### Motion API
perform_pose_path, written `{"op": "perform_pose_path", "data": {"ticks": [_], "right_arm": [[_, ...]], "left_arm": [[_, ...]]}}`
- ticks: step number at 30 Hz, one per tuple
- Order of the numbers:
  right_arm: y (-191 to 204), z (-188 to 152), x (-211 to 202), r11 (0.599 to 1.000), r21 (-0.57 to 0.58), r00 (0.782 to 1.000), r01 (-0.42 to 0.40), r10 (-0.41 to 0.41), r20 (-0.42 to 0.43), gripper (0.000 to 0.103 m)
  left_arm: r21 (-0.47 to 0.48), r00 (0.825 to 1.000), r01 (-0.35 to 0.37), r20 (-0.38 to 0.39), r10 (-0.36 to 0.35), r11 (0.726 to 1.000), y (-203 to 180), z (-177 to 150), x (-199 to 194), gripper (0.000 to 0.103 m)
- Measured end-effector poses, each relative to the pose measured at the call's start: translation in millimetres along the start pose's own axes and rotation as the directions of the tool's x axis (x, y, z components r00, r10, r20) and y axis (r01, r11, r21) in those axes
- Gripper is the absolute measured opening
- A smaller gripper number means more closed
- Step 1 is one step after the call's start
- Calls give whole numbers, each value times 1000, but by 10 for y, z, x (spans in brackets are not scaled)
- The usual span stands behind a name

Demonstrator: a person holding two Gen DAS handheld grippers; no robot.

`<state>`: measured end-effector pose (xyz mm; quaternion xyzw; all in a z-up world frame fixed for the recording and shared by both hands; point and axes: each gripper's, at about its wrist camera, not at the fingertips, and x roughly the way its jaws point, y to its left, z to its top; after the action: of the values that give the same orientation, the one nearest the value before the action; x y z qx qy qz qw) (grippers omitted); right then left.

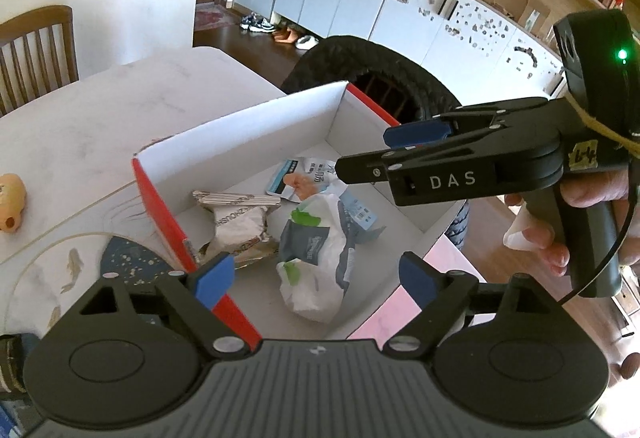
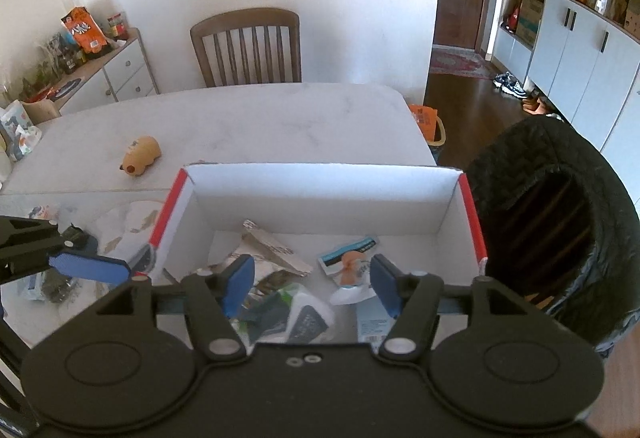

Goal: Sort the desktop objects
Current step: 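Withdraw both tools from the box back toward the table items, then grasp the blueberry-printed bag with left tool while right tool grasps dark brown pack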

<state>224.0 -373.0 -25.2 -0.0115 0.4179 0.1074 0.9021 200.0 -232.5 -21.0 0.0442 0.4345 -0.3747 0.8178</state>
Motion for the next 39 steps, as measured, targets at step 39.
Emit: {"op": "perform_pose_path", "data": {"ticks": [39], "right_arm": [[1834,98,337,981,-135,989,-138,145,36,79]], "left_arm": [[-264,957,-231,110,267,936,1650,-1118,-1358,103]]}}
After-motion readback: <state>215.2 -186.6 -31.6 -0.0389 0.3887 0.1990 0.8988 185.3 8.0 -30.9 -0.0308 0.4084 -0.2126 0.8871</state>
